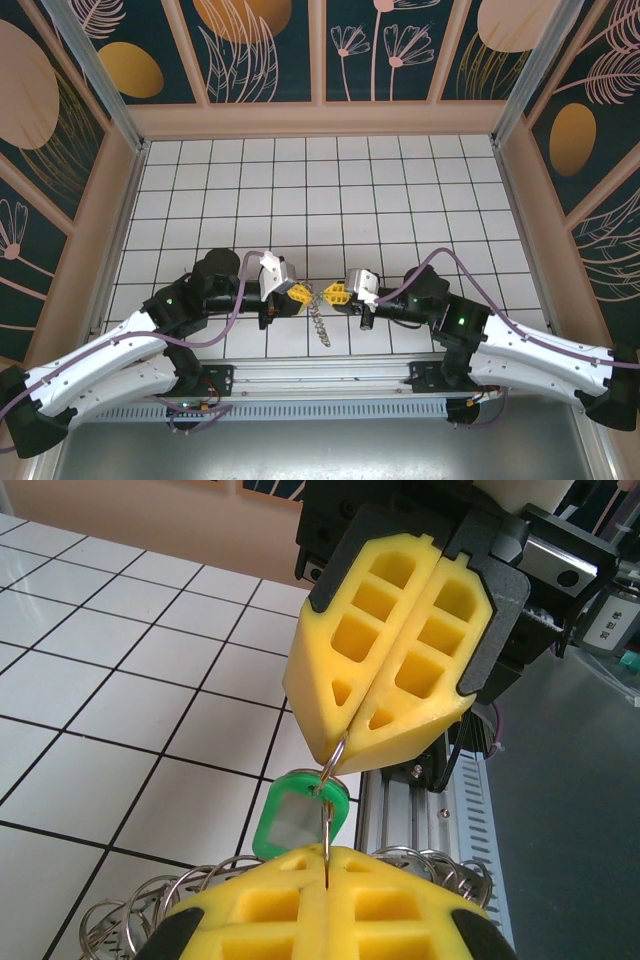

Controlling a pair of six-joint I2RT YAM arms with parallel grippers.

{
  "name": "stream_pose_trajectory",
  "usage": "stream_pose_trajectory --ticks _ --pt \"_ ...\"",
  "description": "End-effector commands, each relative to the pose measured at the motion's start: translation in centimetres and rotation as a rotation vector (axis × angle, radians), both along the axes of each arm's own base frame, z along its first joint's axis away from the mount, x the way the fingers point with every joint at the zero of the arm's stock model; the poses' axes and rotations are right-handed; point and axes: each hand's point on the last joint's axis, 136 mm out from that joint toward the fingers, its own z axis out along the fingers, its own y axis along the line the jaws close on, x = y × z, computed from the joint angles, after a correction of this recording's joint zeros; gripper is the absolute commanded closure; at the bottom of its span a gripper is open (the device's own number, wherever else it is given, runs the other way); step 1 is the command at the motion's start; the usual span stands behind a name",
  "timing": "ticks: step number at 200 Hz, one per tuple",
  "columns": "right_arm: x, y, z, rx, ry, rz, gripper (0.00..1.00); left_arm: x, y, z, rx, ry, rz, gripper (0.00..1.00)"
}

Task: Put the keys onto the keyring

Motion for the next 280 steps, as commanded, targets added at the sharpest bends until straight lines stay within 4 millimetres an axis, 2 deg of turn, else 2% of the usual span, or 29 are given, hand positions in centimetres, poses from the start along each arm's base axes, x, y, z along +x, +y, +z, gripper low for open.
stream_pose_trajectory --ticks 1,112,205,280 --pt "-0.04 0.23 0.39 0.027 0.003 0.001 1.0 0.11 -0.03 2.06 -0.052 -0.056 -0.005 1.0" --pt "-0.15 -0.39 0.85 0.035 0.005 -0.01 1.0 0.15 0.07 2.03 -0.049 -0.057 0.002 1.0" --pt "-0.16 0.37 0.43 0.019 0.012 0.01 1.0 0.26 -0.13 1.97 -0.048 -0.059 -0.002 1.0" --pt "-0.25 0.15 0.75 0.024 0.015 0.008 1.0 0.23 -0.05 1.92 -0.047 -0.061 -0.001 1.0"
